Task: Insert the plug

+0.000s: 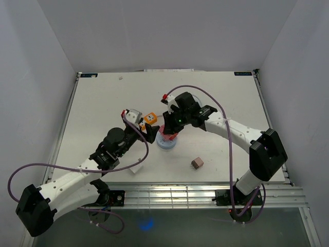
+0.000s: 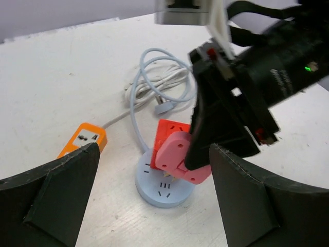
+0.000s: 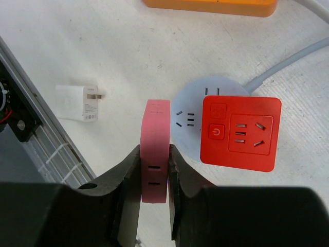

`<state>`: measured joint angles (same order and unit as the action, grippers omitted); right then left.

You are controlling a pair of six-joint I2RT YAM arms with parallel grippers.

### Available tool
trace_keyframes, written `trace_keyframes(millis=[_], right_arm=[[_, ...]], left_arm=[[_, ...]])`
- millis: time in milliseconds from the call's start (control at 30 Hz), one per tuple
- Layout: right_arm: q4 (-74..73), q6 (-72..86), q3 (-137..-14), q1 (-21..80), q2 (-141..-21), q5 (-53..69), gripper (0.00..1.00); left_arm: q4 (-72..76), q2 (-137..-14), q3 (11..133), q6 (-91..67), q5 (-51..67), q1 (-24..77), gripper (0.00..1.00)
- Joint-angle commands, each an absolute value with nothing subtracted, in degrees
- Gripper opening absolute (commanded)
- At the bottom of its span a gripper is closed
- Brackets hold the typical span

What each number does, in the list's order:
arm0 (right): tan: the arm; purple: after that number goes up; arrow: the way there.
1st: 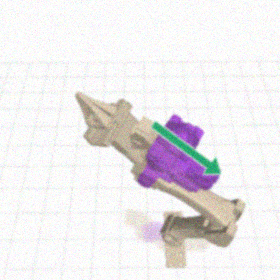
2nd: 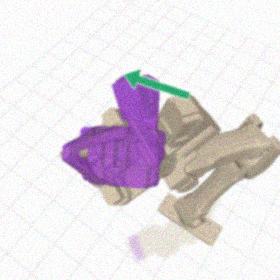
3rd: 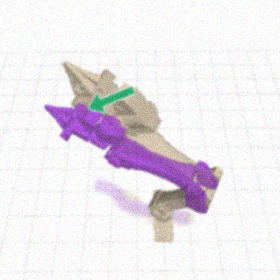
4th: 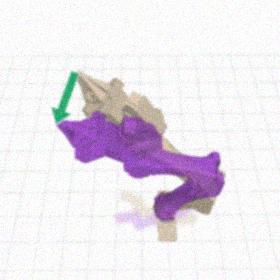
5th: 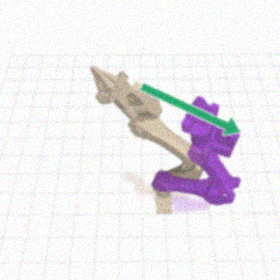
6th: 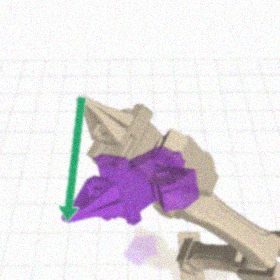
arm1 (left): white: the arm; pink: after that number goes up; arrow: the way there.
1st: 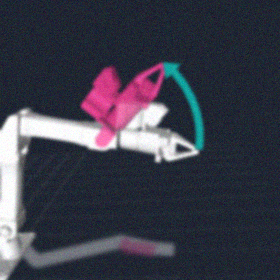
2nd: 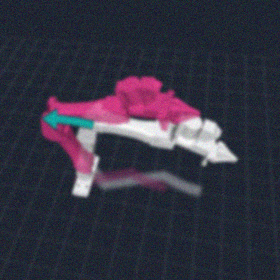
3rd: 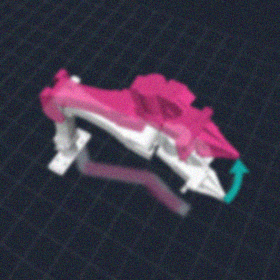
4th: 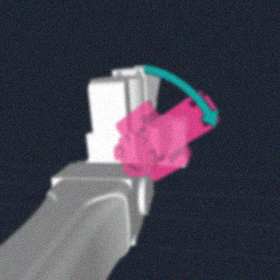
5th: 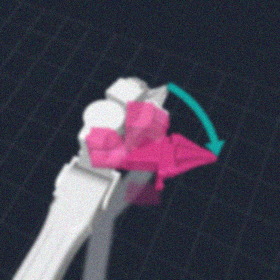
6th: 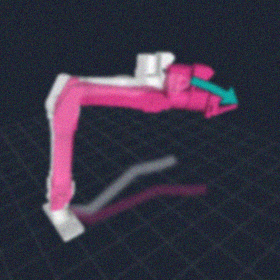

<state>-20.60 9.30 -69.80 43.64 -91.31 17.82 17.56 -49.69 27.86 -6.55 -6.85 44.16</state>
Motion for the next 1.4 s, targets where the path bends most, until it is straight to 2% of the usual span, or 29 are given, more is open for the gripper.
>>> trace_keyframes(millis=[0, 200, 300, 667, 1367], right_arm=[[-22.3, 5.1, -73.9, 43.9, -92.4, 17.8, 0.08], [-25.0, 3.6, -75.8, 43.8, -94.9, 17.8, 0.08], [-25.0, 3.7, -75.8, 43.8, -96.1, 17.9, 0.08], [-26.5, 3.6, -77.4, 44.9, -99.3, 15.9, 0.08], [-29.6, 3.5, -80.9, 47.4, -103.3, 7.2, 0.08]], left_arm=[[12.7, -50.3, 30.6, -15.5, -12.8, 40.8, 0.98], [7.0, -55.1, 32.9, -26.2, -6.3, 29.7, 0.98], [8.8, -55.6, 32.0, -27.1, -3.3, 27.9, 0.98], [9.1, -62.3, 33.0, -28.4, -0.6, 26.2, 0.98], [9.7, -67.2, 33.3, -27.6, 2.7, 25.9, 0.98]])
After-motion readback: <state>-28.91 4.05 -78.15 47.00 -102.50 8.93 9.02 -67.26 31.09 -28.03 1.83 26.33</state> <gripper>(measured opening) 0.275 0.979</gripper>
